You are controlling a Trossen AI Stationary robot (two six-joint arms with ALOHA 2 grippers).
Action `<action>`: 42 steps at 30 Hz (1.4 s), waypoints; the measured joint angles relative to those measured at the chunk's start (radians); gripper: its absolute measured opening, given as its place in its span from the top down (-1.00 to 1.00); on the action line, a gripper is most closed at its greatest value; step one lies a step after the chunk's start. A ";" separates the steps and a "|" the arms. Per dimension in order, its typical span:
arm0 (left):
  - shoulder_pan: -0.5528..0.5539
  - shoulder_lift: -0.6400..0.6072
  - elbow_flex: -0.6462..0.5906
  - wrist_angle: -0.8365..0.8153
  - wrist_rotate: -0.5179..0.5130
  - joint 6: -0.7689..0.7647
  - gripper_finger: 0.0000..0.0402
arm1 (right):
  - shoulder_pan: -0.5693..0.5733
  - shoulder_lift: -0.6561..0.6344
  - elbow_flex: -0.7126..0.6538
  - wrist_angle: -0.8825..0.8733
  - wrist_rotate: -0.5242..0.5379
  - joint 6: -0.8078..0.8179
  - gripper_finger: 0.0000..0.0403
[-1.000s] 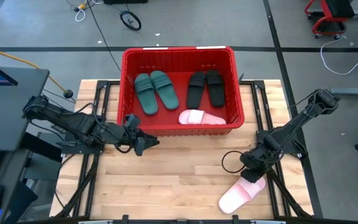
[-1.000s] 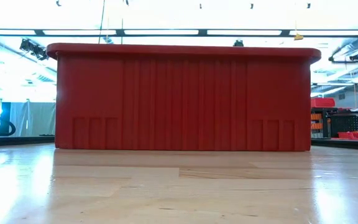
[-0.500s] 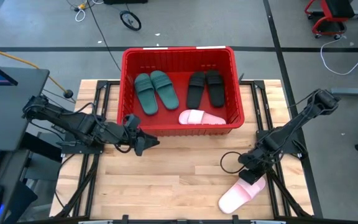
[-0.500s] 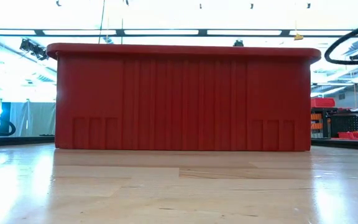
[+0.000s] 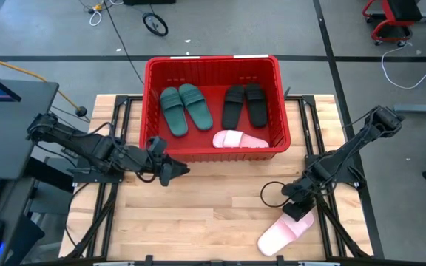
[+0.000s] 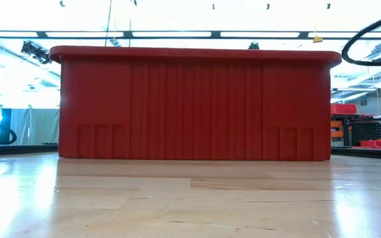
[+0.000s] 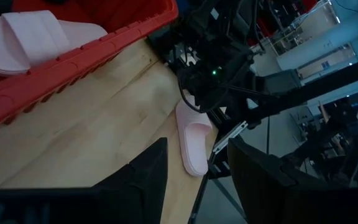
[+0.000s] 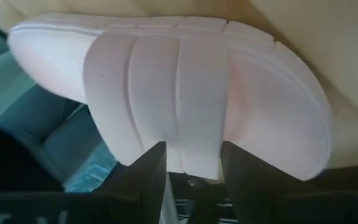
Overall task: Pick and place slides into bin
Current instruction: Put the pink slide into the container
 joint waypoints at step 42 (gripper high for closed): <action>-0.176 0.973 0.362 0.944 0.190 0.307 0.14 | 0.000 0.131 0.000 0.317 0.137 -0.037 0.21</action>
